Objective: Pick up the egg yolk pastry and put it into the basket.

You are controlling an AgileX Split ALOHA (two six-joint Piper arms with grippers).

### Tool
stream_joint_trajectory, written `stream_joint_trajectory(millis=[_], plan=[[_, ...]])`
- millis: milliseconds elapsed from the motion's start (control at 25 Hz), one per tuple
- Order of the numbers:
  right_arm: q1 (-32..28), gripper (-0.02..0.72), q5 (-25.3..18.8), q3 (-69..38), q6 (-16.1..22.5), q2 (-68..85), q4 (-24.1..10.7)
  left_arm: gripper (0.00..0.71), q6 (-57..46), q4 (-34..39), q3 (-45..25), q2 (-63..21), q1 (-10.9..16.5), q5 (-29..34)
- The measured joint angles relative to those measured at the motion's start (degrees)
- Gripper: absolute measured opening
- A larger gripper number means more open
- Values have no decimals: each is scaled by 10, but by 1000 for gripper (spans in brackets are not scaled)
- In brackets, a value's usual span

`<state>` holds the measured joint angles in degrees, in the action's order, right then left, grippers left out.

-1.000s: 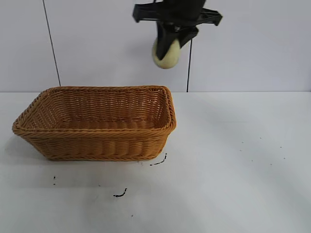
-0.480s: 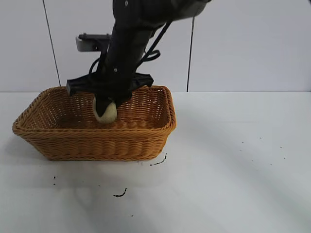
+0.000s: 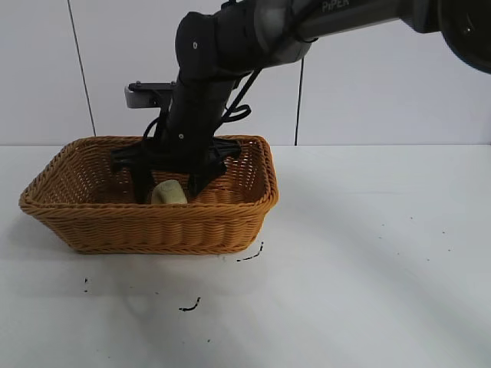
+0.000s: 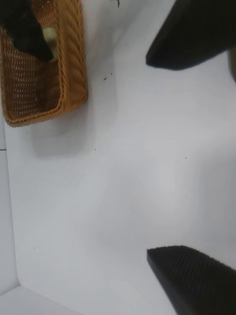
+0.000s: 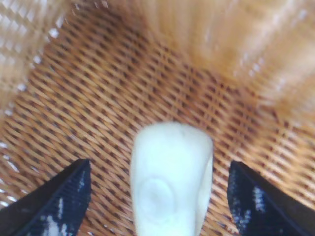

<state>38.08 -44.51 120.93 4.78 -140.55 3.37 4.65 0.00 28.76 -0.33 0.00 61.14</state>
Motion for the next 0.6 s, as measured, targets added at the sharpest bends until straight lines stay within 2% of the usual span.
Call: stream_joint_trajectory(millis=[80,400,600], plan=[[-4,569,-44,39,6,1,-3,697,0,0,0,0,0,0],[-12,572,-223,229,18,7,-56,697,0,0,0,0,0,0],[-49,572,-244,265,14,11,-60,697,0,0,0,0,0,0]])
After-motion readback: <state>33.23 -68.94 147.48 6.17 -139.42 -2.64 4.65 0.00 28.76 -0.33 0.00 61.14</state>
